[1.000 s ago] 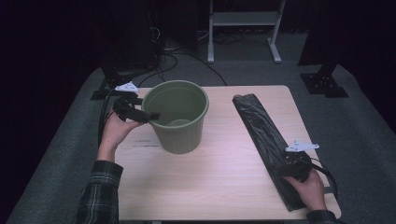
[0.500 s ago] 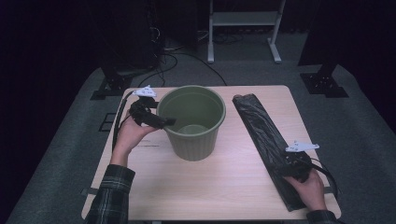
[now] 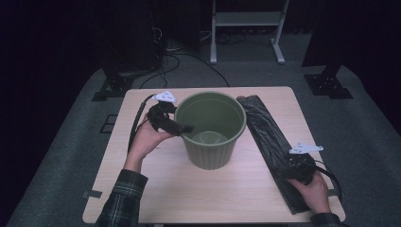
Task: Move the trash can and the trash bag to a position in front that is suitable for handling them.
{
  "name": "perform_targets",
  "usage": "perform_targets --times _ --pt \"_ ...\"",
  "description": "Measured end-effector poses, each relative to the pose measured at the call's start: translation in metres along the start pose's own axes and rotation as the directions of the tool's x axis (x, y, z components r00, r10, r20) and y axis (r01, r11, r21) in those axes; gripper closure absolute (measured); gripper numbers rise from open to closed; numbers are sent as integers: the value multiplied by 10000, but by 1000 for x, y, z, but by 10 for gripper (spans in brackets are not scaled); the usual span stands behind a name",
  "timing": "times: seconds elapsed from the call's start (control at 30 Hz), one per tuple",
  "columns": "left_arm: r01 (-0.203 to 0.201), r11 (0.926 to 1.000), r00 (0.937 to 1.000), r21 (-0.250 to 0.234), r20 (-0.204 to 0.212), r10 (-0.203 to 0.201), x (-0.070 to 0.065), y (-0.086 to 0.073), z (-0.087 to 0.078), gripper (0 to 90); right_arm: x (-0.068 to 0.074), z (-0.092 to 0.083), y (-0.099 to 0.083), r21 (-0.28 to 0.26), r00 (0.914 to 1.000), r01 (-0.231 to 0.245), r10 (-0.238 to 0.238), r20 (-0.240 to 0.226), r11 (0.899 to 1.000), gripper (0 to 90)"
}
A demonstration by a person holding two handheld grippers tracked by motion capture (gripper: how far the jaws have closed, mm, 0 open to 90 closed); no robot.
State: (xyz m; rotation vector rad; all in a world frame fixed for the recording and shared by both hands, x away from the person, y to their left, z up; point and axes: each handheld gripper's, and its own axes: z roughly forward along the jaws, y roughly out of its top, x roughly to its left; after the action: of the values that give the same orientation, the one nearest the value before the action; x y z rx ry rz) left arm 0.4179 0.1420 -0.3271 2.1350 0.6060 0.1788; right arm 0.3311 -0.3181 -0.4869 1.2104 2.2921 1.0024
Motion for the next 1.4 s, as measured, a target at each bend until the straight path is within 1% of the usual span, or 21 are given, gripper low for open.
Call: perform_targets --times 0.1,0.27,0.33,0.4,0.47,0.53,0.63,0.7,0.8,0.83,0.9,1.0,1.03,1.1,1.23,1.3,1.4 --pt "-103 9999 9999 120 82 102 -7 3 3 0 0 0 0 -6 10000 -21 21 -1 10000 99" --pt "-280 9995 9992 162 298 275 -20 6 11 0 0 0 0 -6 10000 3 -3 8 10000 99" --pt "-288 9995 9987 115 412 283 -24 6 13 0 0 0 0 -7 10000 3 -3 10 10000 99" --pt "-307 9995 9977 -16 612 307 -28 6 15 0 0 0 0 -5 10000 7 -7 7 10000 99" --pt "-289 9995 9976 -129 624 297 -28 6 15 0 0 0 0 -6 10000 7 -7 6 10000 99" --pt "-276 9994 9980 -215 569 288 -26 7 13 0 0 0 0 -5 10000 9 -9 5 10000 99" --pt "-126 9984 9989 -548 433 149 -22 8 4 0 0 0 0 -6 10000 20 -20 1 10000 99" --pt "-96 9971 9995 -755 304 119 -20 7 -4 0 0 0 0 -6 10000 21 -21 0 10000 99" --pt "7 9932 9999 -1163 103 5 -19 4 -19 0 0 0 0 -7 10000 18 -18 0 10000 99" --pt "-5 9919 10000 -1270 41 10 -19 1 -26 0 0 0 0 -7 10000 20 -20 -1 10000 99" --pt "8 9901 10000 -1402 -47 -14 -20 -4 -34 0 0 0 0 -20 10000 14 -14 4 10000 99" --pt "-10 9886 9998 -1503 -214 -22 -21 -15 -45 0 0 0 0 -6 10000 20 -20 1 10000 99" --pt "61 9885 9996 -1513 -255 -100 -21 -19 -47 0 0 0 0 -9 10000 22 -22 1 10000 99" --pt "67 9888 9994 -1492 -323 -116 -21 -28 -52 0 0 0 0 -9 10000 21 -21 4 10000 99" --pt "63 9907 9989 -1361 -457 -127 -23 -47 -57 0 0 0 0 -9 10000 24 -24 6 10000 99" --pt "-19 9925 9987 -1219 -506 -43 -25 -55 -56 0 0 0 0 -6 10000 29 -29 0 10000 99" --pt "-181 9928 9982 -1183 -586 112 -29 -71 -52 0 0 0 0 -4 10000 34 -34 -7 10000 99"
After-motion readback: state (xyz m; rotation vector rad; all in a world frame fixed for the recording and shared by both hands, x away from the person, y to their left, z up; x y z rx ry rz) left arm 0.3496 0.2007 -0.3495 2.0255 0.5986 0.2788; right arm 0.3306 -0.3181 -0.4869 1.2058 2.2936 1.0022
